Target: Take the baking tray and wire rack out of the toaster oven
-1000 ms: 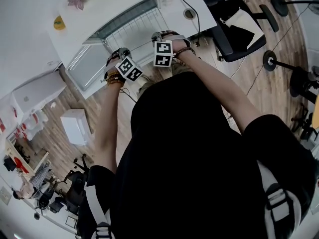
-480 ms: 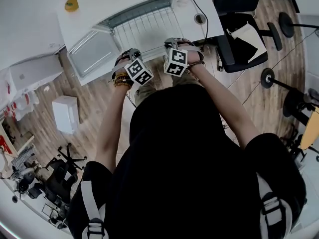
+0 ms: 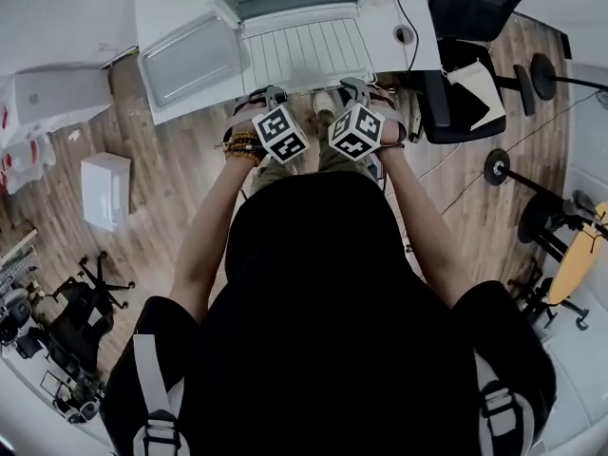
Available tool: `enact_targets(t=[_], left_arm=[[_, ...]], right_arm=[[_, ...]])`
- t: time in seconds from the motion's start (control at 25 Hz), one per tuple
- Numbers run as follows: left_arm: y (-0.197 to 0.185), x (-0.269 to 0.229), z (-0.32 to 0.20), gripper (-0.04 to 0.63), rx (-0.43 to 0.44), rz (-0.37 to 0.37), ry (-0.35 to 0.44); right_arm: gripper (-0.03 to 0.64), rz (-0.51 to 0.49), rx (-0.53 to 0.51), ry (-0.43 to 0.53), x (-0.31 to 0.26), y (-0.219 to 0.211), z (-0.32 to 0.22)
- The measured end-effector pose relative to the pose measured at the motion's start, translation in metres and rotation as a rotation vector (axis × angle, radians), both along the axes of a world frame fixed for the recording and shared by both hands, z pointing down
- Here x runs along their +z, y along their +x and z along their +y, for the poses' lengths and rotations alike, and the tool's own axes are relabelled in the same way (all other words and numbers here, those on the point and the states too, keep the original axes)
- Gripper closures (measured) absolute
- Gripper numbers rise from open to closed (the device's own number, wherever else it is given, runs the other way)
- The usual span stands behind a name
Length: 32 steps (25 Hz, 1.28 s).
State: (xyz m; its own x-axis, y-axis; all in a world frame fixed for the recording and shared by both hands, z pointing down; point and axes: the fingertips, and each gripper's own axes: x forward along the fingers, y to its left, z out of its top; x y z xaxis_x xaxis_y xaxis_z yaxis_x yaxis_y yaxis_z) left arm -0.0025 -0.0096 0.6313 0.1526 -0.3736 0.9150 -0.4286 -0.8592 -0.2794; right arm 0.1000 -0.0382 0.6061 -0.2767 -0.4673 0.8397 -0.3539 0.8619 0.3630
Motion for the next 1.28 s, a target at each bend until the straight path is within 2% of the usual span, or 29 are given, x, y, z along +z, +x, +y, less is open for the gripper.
enact_targets(t=[0.24, 0.56, 1.0, 1.28], left_arm=[[-0.035, -0.005, 0.035, 0.568, 0.03, 0.013, 0.032], [-0.09, -0.002, 0.074, 0.568, -0.04, 0.018, 0.037], [-0.203, -0.022, 0.073, 0.571, -0.196, -0.01, 0.132], [-0.257, -0.026, 0.062, 0.572, -0.22, -0.025, 0.177]], right_arm=[[0.557, 0.004, 0.019, 0.026, -0.011, -0.035, 0.04], [0.555, -0.014, -0.06, 0.033, -0.009, -0.091, 0.071], [0.555, -0.051, -0.229, 0.096, -0.031, -0.208, 0.059], [0.557, -0.057, -0.31, 0.11, -0.038, -0.263, 0.048]])
